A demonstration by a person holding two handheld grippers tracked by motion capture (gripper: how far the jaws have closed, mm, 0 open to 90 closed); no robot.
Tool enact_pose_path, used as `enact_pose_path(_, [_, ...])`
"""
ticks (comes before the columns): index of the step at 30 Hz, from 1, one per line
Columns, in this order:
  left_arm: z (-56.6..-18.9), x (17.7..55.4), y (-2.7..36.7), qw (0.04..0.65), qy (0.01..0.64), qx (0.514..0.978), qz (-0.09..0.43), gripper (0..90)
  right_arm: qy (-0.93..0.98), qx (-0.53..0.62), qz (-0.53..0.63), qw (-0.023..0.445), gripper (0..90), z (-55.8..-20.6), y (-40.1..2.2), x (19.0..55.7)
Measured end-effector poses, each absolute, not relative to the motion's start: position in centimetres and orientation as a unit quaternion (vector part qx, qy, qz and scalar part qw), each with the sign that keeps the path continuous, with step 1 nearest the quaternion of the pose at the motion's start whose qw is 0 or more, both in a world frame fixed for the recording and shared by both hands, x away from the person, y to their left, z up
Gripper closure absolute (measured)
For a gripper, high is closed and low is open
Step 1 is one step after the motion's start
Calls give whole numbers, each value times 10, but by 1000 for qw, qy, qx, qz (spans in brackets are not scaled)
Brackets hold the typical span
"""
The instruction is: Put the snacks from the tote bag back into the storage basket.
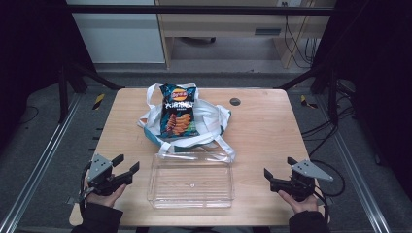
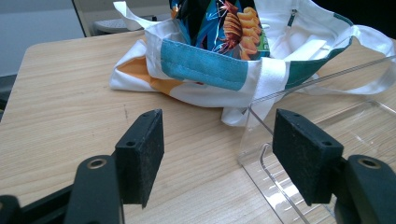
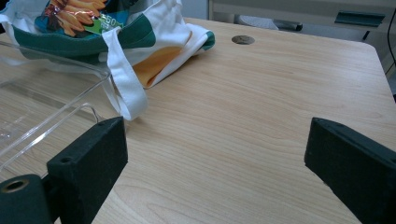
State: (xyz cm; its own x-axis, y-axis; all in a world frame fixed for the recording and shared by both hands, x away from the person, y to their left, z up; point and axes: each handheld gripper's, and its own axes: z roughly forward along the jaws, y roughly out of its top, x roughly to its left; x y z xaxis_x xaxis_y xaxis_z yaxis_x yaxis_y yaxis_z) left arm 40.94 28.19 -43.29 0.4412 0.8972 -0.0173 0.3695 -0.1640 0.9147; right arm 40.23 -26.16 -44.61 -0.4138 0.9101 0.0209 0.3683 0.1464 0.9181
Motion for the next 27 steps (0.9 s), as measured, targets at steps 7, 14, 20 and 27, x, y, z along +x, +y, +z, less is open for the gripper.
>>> enact_pose_path(7, [-431,411,280,469,444,710,283,333,700,456,467,291,63,-446,-261,402])
enact_pose_path(14, [-428,415,275,469,444,708,285,332,700,457,466,290,63,-446,-261,402])
enact_pose_path(20, [-424,420,269,471,441,708,286,331,701,456,465,290,63,-447,-261,403])
enact_pose_path(27, [-420,423,266,471,432,711,293,328,702,455,463,293,63,-447,-260,403])
